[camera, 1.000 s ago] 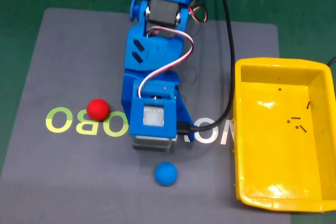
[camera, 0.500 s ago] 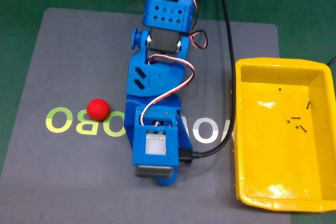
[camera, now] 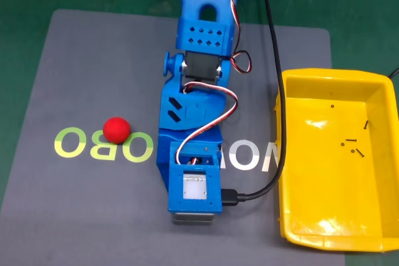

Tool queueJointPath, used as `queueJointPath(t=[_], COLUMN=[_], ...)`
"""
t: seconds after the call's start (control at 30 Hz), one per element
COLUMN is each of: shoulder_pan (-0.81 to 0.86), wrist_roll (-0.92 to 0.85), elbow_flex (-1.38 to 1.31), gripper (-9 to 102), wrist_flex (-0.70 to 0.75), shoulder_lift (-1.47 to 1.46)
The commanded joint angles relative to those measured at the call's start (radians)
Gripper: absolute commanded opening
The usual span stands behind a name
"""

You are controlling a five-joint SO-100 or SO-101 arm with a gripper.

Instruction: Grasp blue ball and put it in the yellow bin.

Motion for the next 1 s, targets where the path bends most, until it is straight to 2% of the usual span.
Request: queueJointPath(t=[0.0,0.33,0.97], shoulder_pan=[-0.012,-0.02,-0.195], wrist_roll=[0.018,0.035,0.124], elbow_flex=[-0.077,-0.077,-0.057], gripper=[4,1,1], wrist_flex=[-0.018,-0.02,0.011], shoulder_lift=[0.018,0.041,0.456])
